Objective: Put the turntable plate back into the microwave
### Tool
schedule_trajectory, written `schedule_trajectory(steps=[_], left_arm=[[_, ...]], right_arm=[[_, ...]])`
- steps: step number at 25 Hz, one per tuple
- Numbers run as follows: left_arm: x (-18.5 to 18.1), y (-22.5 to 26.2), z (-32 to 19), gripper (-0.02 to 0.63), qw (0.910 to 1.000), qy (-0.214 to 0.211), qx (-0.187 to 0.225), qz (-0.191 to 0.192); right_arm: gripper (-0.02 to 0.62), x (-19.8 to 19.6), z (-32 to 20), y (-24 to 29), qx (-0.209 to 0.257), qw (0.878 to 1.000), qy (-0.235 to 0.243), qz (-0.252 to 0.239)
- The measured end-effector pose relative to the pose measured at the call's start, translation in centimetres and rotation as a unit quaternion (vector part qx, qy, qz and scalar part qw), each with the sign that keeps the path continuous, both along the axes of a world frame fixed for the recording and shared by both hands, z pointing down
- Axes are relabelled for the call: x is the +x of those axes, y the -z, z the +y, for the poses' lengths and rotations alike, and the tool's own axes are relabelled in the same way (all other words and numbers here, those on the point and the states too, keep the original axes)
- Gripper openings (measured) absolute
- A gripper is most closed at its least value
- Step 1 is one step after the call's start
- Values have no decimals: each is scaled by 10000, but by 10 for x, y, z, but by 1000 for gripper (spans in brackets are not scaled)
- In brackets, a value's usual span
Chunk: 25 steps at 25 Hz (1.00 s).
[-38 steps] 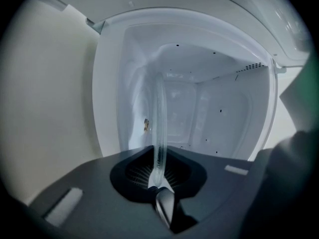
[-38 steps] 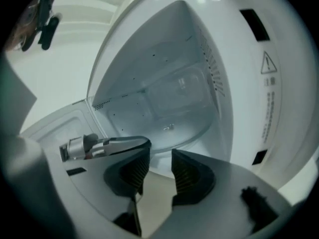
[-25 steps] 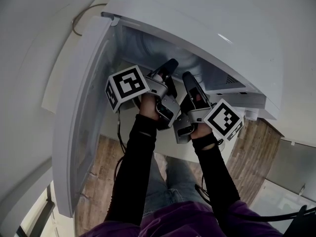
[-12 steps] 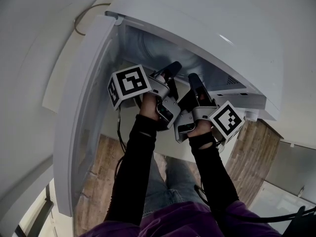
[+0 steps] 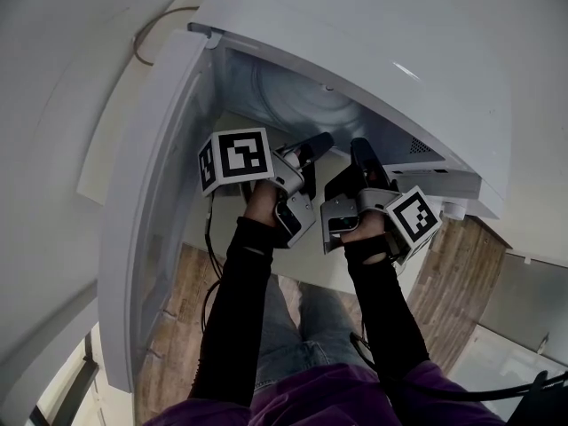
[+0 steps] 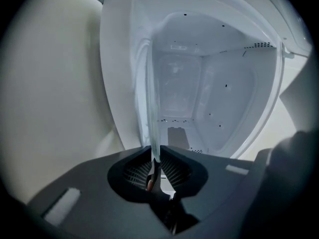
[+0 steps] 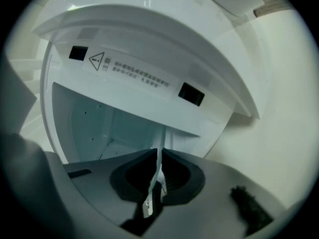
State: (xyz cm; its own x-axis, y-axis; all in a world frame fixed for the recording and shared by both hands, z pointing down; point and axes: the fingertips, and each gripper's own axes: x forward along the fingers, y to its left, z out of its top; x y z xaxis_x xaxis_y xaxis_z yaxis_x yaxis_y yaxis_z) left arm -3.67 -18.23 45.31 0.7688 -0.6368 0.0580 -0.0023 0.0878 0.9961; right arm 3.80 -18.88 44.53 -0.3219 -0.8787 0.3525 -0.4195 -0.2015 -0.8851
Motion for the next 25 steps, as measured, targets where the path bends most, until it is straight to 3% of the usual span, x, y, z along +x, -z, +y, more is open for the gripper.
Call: schedule_trajectory(steps=[8, 13, 18, 21, 25], left_arm=[[-13, -4, 20, 75, 9986, 514, -70, 115], [-29, -15, 21, 3, 9949, 910, -183, -403], [-24, -13, 20, 3, 9957, 862, -157, -317], [-21, -16, 19, 3, 9953, 882, -213, -329], [-20, -19, 14, 2, 9944, 960, -293, -324]], right_arm=[[35, 5, -3, 0, 33, 9998, -81, 170], [35, 5, -9, 4, 241, 9995, -66, 195], [37, 10, -10, 5, 209, 9982, 18, 569], [37, 5, -14, 8, 429, 9967, 159, 677], [58, -4, -12, 13, 584, 9884, 575, 1282]])
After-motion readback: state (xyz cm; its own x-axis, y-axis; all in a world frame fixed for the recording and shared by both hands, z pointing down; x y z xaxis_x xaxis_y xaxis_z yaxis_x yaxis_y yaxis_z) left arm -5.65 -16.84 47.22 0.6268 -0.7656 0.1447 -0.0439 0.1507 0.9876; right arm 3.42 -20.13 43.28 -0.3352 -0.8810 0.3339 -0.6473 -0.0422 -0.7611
